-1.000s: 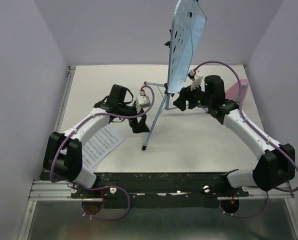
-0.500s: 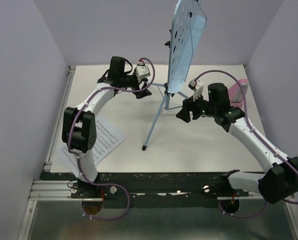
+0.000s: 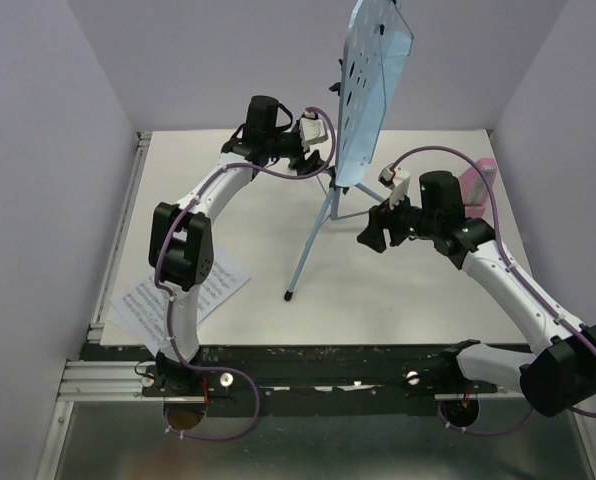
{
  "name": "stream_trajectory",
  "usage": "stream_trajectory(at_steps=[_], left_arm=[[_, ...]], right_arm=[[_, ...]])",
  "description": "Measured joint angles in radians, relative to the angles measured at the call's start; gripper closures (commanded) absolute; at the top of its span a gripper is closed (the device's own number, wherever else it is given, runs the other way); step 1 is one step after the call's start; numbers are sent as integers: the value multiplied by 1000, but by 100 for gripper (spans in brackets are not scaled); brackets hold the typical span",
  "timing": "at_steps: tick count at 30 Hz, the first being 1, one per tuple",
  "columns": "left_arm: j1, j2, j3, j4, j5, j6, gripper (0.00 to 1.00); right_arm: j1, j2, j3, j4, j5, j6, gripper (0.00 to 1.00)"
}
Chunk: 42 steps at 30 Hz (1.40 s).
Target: Pack up the instrument practice props
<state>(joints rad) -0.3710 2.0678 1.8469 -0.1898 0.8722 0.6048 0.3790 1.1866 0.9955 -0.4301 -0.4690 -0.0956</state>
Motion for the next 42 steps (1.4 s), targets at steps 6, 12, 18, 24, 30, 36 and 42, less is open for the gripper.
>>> stream_trajectory(at_steps=[6, 12, 18, 24, 30, 36, 42], left_arm=[[8, 12, 13, -42, -7, 46, 20], [56, -35, -71, -172, 8, 166, 14], [57, -27, -32, -325, 32, 268, 21], [-11, 24, 37, -246, 28, 214, 33], [-21, 79, 70, -200, 17, 163, 45], [-15, 76, 58, -224, 27, 171, 88], [-17, -22, -114, -114, 18, 239, 100]], right_arm=[[0, -3, -1, -7, 0, -4, 26], [0, -3, -7, -8, -2, -11, 26], [-1, 0, -11, -5, -15, -11, 26], [-2, 26, 0, -5, -17, -11, 26], [-2, 24, 1, -6, -18, -21, 27], [-4, 19, 1, 10, -18, -26, 26], [-8, 43, 1, 71, -21, -24, 26]])
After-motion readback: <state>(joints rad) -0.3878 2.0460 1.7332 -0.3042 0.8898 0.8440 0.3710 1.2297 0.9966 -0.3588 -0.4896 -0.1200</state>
